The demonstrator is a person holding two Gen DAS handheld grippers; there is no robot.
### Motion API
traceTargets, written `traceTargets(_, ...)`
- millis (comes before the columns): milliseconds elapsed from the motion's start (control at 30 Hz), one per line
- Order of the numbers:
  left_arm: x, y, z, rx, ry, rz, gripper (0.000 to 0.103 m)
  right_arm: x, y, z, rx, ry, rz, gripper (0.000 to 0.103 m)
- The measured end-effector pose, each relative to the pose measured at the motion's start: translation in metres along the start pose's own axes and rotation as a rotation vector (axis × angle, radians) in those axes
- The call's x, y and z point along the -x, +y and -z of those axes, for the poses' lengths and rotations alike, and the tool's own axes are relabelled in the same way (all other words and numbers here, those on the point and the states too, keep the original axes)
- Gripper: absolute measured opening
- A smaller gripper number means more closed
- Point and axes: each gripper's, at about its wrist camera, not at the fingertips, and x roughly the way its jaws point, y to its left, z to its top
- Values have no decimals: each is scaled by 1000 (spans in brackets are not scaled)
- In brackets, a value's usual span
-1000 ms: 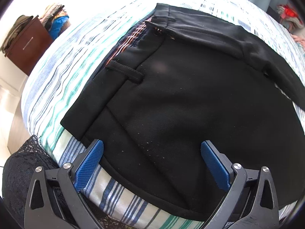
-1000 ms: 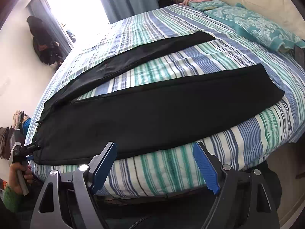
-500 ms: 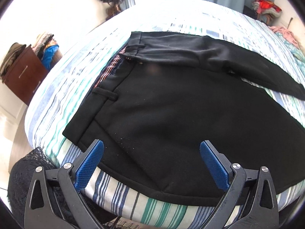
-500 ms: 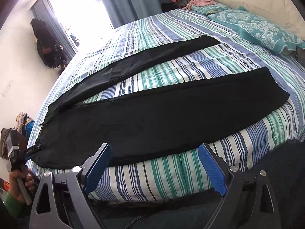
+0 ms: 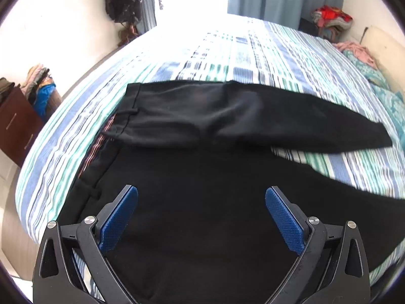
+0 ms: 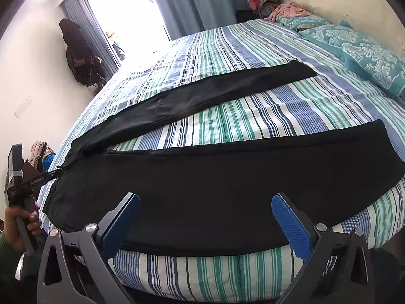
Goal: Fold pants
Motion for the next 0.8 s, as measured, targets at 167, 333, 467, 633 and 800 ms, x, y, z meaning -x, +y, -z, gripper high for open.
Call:
traceTargets(167, -49, 21, -25, 124, -56, -144, 101, -15, -49, -65, -6, -20, 63, 103)
traceTargets(333, -106, 48, 8, 108, 5, -145, 103, -65, -138, -167, -95, 20, 188, 103)
traceTargets(467, -109, 45, 10, 95, 0, -159, 103, -136, -197, -245, -109, 168, 258, 99)
traceTargets(633, -111, 39, 15, 82, -27, -180, 103, -209, -234, -323, -117, 218, 285, 90)
traceTargets(800, -113, 38, 16, 77, -41, -189, 103, -265, -247, -358, -104, 254, 320, 82)
